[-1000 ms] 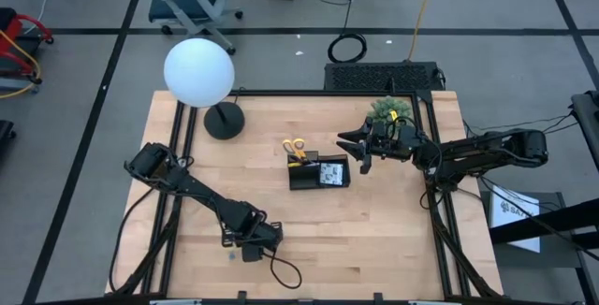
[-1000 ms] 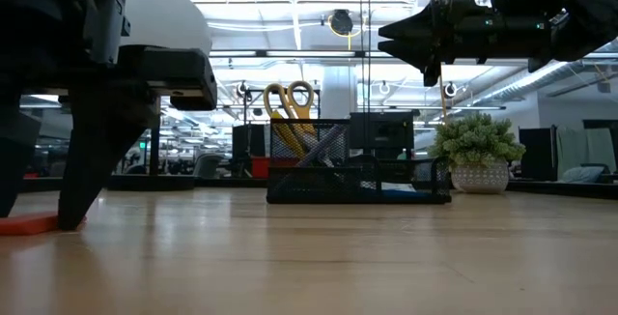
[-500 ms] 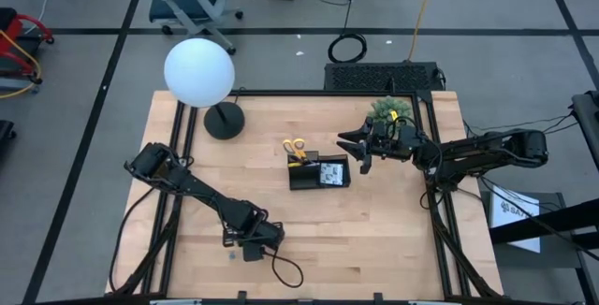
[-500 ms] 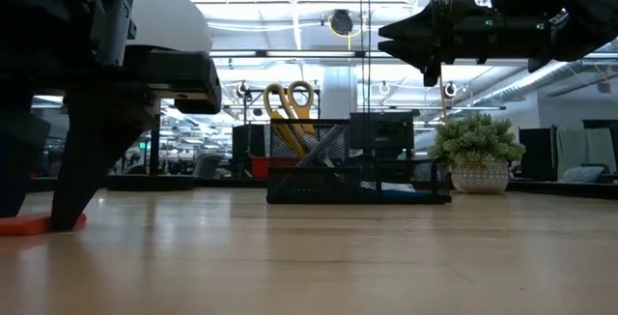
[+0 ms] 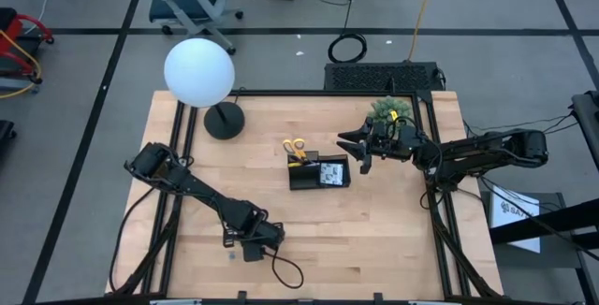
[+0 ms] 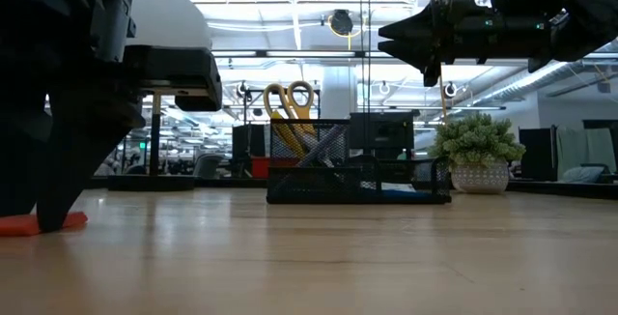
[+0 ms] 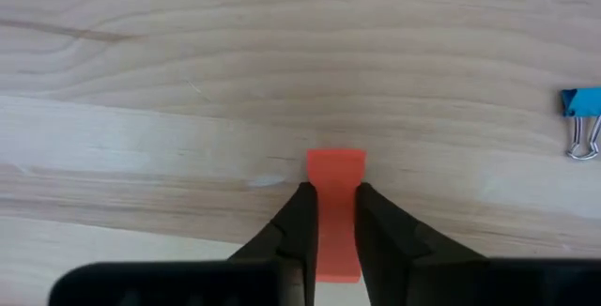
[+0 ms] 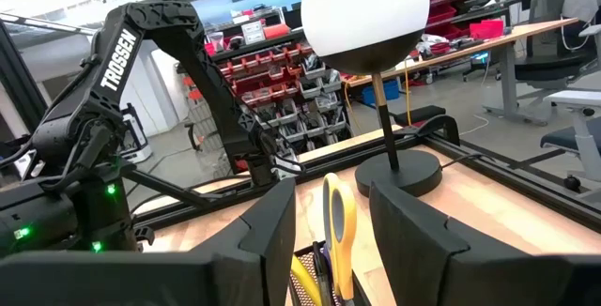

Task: Pick and place office supplies into organizer
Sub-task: Put the orange eraser into the bottom left compartment of the black desk organizer

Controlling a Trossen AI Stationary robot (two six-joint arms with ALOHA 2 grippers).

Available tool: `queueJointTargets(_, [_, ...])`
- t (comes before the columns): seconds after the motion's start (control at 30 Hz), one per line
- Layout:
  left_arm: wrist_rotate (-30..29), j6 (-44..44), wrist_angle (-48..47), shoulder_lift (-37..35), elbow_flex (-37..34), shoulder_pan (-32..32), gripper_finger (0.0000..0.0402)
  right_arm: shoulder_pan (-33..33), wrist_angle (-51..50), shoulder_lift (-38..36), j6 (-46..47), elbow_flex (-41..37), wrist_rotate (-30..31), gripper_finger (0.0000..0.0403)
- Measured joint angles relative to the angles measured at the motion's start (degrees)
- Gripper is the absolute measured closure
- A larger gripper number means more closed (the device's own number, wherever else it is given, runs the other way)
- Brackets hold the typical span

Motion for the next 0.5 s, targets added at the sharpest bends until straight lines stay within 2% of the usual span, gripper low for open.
queueJointTargets(0.5, [-1.9, 0.0, -3.9, 0.4, 3.5, -0.1, 0.0337, 0.0, 0.0, 0.0, 0.0, 0.0, 0.0, 0.0273])
